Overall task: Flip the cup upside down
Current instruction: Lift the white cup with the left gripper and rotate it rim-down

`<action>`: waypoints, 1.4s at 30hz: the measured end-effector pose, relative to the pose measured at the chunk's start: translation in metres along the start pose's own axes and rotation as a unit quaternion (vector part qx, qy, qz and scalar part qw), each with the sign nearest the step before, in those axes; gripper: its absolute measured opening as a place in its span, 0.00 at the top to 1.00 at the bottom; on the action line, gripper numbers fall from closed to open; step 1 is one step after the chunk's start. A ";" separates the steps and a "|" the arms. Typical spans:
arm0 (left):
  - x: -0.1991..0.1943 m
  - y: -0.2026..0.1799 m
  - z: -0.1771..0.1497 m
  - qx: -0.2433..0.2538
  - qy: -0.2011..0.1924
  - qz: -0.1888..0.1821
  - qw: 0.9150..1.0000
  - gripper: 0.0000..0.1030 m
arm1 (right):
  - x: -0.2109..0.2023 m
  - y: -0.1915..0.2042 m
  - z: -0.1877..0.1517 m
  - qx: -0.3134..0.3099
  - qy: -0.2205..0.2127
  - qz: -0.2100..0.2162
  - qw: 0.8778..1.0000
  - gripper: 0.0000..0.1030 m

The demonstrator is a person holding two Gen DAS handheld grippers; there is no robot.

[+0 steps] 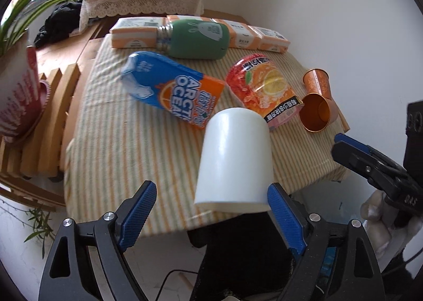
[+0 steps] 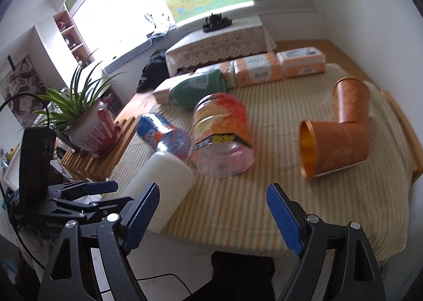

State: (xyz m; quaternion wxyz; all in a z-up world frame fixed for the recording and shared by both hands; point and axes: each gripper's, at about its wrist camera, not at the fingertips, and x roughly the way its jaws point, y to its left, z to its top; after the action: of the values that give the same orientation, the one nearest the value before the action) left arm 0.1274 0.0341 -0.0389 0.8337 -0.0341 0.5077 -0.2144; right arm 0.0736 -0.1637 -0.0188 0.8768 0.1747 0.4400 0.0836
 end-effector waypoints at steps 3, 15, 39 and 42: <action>-0.012 0.008 -0.010 0.001 -0.016 0.012 1.000 0.14 | 0.017 0.007 0.002 0.030 0.035 0.030 0.998 0.22; -0.030 0.038 -0.045 -0.012 -0.034 0.046 0.998 0.14 | 0.065 0.026 0.005 0.108 0.094 0.052 0.988 0.22; -0.022 0.038 -0.074 0.010 -0.034 0.086 0.996 0.13 | 0.103 0.026 0.017 0.105 0.143 0.032 0.984 0.22; -0.018 0.040 -0.077 0.002 -0.031 0.081 0.996 0.11 | 0.104 0.023 0.022 0.108 0.146 0.030 0.983 0.22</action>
State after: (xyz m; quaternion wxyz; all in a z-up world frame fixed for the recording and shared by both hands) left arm 0.0671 0.0902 -0.0721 0.8638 0.0028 0.4822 -0.1459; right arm 0.1536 -0.1159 -0.0755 0.7765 0.2673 0.5641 0.0860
